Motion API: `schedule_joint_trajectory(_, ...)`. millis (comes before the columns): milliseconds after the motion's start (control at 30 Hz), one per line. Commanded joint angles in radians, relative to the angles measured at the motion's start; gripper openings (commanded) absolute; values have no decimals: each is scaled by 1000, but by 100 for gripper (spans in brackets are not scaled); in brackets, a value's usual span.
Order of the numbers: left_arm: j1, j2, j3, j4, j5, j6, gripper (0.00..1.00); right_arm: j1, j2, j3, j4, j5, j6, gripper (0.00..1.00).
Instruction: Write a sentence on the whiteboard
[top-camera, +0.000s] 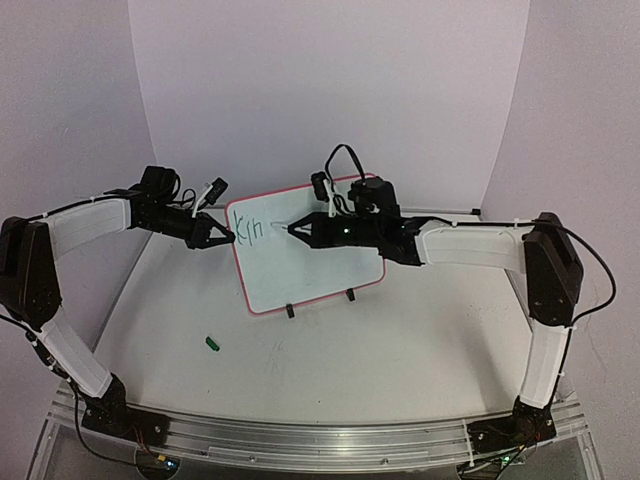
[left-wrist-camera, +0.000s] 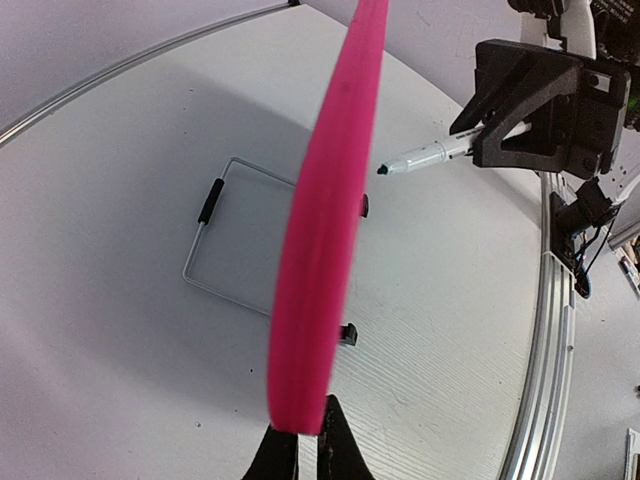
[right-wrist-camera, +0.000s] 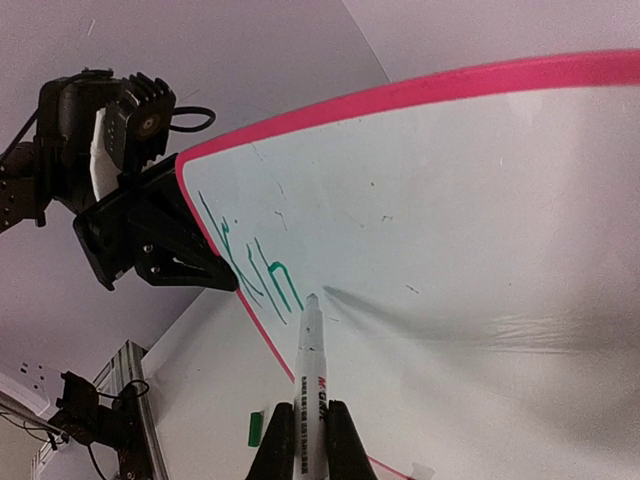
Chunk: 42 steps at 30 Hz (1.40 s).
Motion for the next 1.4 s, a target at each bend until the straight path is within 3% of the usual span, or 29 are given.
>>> schedule_joint_trajectory(0, -3, -6, 12, -42, -62, 25, 0, -8, 18, 55, 27, 25, 8, 0)
schedule_joint_trajectory(600, -3, -2, 13, -43, -61, 27, 0, -9, 64, 81, -51, -42, -23, 0)
schedule_joint_trajectory(1367, -3, -3, 14, -44, -61, 27, 0, -9, -11, 77, -56, 56, -54, 0)
